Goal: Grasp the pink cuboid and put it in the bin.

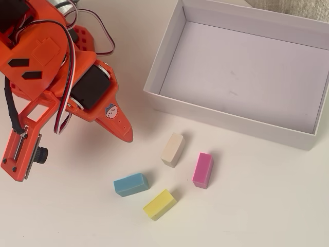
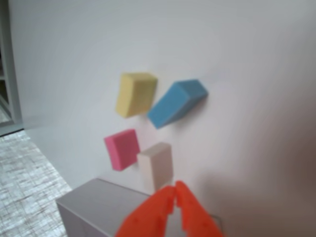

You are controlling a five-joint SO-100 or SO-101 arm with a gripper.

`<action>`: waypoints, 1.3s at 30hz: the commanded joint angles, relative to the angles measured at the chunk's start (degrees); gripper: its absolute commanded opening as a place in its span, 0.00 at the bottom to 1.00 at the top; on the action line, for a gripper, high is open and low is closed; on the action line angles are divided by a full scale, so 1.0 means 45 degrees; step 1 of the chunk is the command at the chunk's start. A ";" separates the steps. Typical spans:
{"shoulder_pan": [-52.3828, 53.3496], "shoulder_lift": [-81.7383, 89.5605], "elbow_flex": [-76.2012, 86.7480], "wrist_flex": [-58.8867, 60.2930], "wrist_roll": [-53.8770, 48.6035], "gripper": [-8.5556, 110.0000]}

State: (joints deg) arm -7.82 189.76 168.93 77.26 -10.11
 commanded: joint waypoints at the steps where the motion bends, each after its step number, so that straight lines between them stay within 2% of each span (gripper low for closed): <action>1: 0.0117 -0.0020 -0.0039 -0.0195 -0.0059 0.00; 33: 0.0039 -0.0020 -0.0039 -0.0488 -0.0234 0.00; 39: -0.0625 -0.1367 -0.1875 -0.0898 -0.0410 0.01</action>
State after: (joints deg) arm -9.14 186.68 165.76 74.53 -10.99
